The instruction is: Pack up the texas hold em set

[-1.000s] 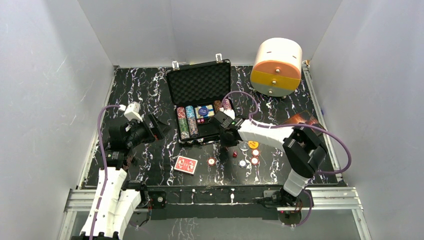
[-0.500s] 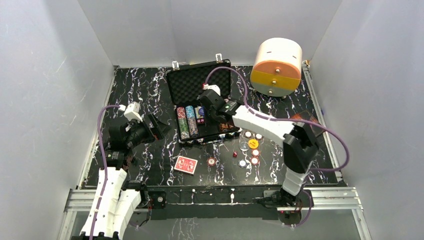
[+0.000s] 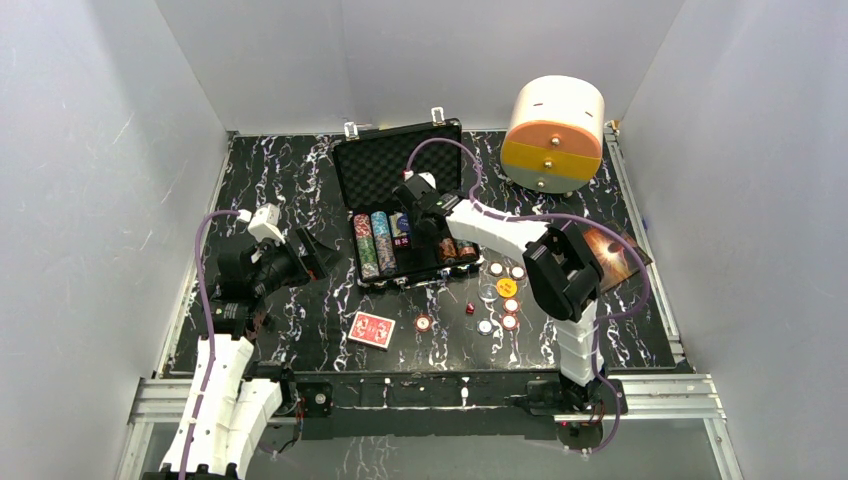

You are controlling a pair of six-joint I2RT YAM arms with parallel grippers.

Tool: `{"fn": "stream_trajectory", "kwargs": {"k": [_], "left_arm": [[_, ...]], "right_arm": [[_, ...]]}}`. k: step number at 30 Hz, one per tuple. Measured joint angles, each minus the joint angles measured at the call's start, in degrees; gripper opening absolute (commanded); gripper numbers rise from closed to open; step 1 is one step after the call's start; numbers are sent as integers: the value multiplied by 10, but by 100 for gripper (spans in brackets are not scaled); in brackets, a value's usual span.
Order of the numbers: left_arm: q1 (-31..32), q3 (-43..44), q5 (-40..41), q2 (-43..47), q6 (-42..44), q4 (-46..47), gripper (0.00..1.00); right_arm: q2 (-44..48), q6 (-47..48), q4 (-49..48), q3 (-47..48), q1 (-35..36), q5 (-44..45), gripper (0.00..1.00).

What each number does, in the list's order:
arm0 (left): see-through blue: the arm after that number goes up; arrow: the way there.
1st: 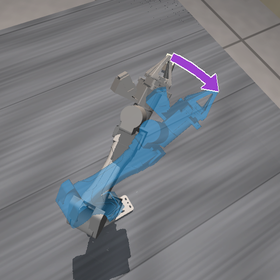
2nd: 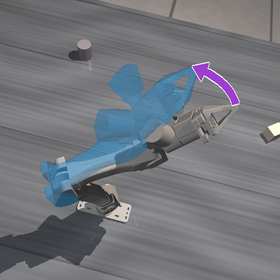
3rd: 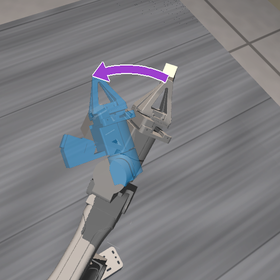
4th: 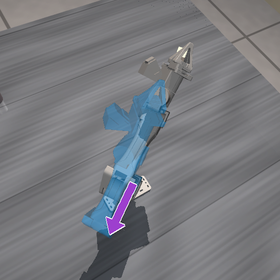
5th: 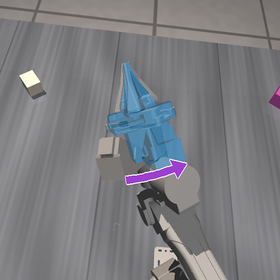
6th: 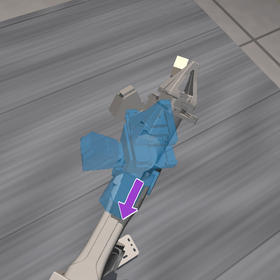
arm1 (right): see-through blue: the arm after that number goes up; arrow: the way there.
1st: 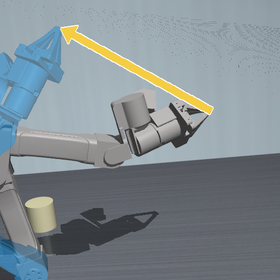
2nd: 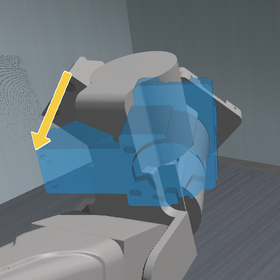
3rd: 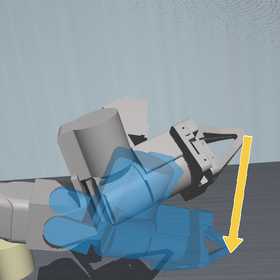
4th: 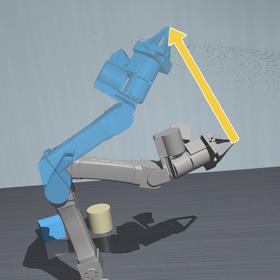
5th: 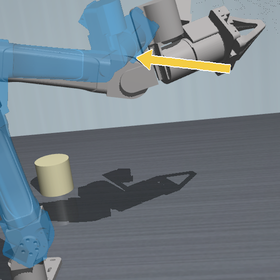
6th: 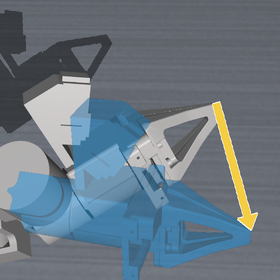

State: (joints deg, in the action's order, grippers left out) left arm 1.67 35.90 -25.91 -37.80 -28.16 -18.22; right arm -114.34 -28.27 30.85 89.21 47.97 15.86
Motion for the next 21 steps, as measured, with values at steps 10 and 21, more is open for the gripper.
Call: {"fn": "stream_trajectory", "kwargs": {"k": [10,21], "left_arm": [[0,0,3,0,0,0,98],[0,0,11,0,0,0,98]], "right_arm": [[-30,4,-19,27,-7,-3,24],[-55,13,-24,45,-10,-6,23]]}}
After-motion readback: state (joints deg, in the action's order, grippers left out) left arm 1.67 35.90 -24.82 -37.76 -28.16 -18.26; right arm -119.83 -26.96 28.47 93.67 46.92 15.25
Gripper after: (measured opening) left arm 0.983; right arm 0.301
